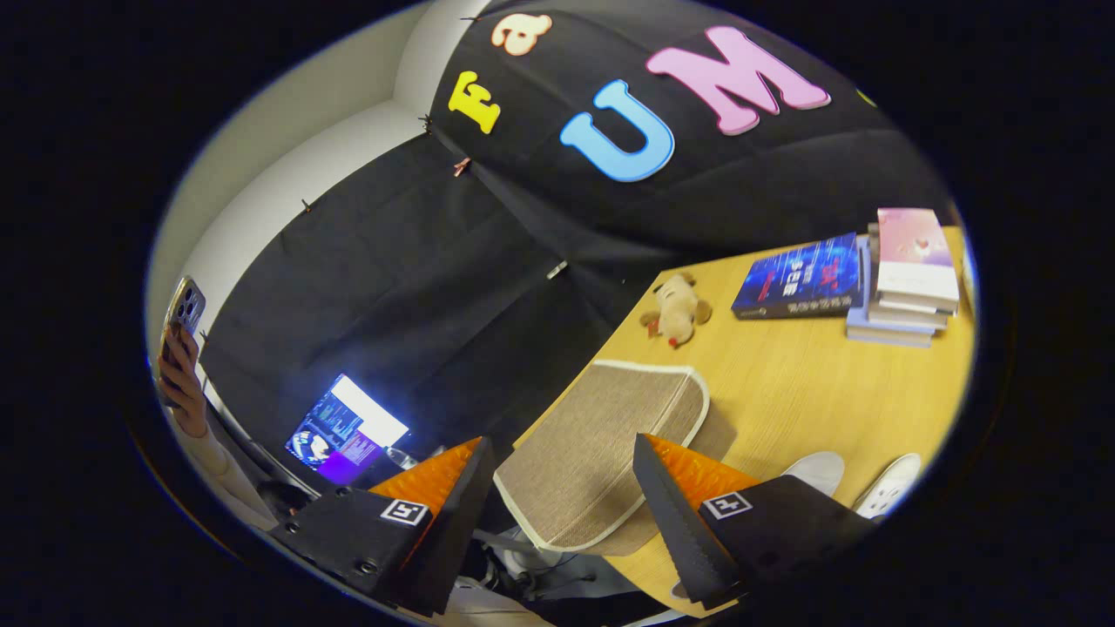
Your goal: Open the storage box then place both shoes into the box .Put the left shoe in first, then the right shoe, with the right side of both shoes facing outward in a uniform manner.
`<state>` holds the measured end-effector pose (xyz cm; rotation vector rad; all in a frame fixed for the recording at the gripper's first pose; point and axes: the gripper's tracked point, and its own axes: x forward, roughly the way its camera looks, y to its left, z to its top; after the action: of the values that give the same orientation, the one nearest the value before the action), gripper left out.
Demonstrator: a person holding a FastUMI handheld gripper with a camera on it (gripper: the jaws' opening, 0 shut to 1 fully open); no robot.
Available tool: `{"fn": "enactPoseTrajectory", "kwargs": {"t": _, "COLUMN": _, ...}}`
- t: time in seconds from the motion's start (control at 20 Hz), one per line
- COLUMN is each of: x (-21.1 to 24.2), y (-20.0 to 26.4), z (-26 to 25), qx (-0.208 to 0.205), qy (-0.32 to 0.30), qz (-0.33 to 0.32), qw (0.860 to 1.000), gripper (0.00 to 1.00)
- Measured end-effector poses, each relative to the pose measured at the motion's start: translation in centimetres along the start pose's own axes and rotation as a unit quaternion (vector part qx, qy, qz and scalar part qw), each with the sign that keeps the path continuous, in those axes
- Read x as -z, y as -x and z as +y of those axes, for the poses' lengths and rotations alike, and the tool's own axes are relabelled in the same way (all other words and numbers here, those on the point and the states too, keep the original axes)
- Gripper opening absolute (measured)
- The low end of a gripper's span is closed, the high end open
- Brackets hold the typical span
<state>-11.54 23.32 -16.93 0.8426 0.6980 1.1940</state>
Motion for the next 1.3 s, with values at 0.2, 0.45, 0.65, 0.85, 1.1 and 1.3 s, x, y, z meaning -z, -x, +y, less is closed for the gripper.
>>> {"fn": "enactPoseTrajectory", "kwargs": {"t": 0.2, "x": 3.7, "y": -1.9, "z": -1.8, "qx": -0.059, "qy": -0.098, "qz": 0.040, "qw": 0.993, "gripper": 0.98}}
{"fn": "enactPoseTrajectory", "kwargs": {"t": 0.45, "x": 5.6, "y": -3.7, "z": -4.3, "qx": -0.099, "qy": -0.232, "qz": 0.041, "qw": 0.967, "gripper": 0.97}}
{"fn": "enactPoseTrajectory", "kwargs": {"t": 0.65, "x": 8.2, "y": -4.8, "z": -5.9, "qx": -0.096, "qy": -0.256, "qz": 0.073, "qw": 0.959, "gripper": 0.97}}
{"fn": "enactPoseTrajectory", "kwargs": {"t": 0.85, "x": 9.3, "y": -6.2, "z": -6.0, "qx": -0.114, "qy": -0.281, "qz": 0.092, "qw": 0.949, "gripper": 0.98}}
{"fn": "enactPoseTrajectory", "kwargs": {"t": 1.1, "x": 8.9, "y": -7.1, "z": -6.2, "qx": -0.124, "qy": -0.343, "qz": 0.087, "qw": 0.927, "gripper": 0.95}}
{"fn": "enactPoseTrajectory", "kwargs": {"t": 1.3, "x": 9.1, "y": -6.8, "z": -5.6, "qx": -0.143, "qy": -0.392, "qz": 0.099, "qw": 0.903, "gripper": 0.65}}
